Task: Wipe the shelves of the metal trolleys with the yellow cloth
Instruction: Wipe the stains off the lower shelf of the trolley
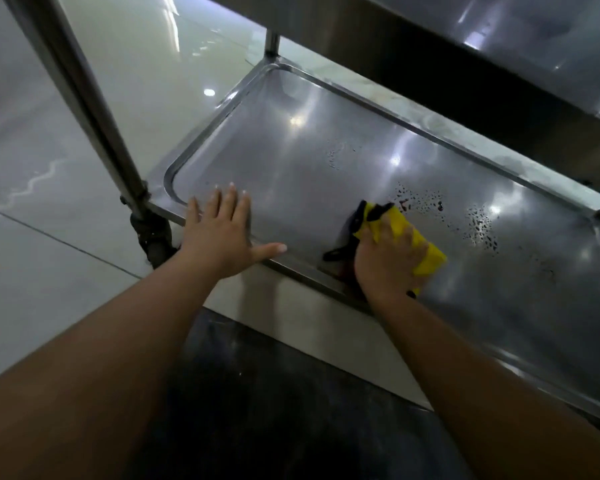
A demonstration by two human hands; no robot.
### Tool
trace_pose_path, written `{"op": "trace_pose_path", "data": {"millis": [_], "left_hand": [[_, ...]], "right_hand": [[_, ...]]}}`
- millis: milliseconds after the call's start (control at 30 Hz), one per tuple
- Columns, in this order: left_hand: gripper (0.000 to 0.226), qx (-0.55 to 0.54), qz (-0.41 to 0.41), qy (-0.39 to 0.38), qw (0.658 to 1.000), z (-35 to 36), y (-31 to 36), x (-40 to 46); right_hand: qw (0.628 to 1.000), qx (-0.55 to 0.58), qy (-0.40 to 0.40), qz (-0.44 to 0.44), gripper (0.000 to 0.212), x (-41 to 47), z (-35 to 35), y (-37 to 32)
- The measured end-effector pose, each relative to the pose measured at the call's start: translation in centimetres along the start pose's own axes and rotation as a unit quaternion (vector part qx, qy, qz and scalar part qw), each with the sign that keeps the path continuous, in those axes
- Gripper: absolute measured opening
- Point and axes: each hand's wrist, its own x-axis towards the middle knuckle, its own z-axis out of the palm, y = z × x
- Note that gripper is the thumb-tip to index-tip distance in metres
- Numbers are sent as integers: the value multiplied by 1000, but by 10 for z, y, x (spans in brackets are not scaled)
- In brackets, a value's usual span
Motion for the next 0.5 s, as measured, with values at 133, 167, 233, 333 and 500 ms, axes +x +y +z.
{"op": "trace_pose_path", "data": {"millis": [133,167,233,333,500], "left_hand": [[129,11,-28,12,999,1,-2,-5],[130,20,-25,10,999,-2,-5,-5],[135,43,-21,2,999,-11,-17,-2],[144,48,-84,-3,995,-21,-43,2],[149,-17,-120,-10,993,-8,-48,-5]], "right_hand": [[980,-50,8,-190,50,-34,30,-43],[967,-69,5,-246,50,-38,30,-42],[929,-118,-2,-350,50,-33,19,-23],[902,-180,45,-389,48,-10,-6,23],[963,-118,28,-240,51,-12,0,32]]}}
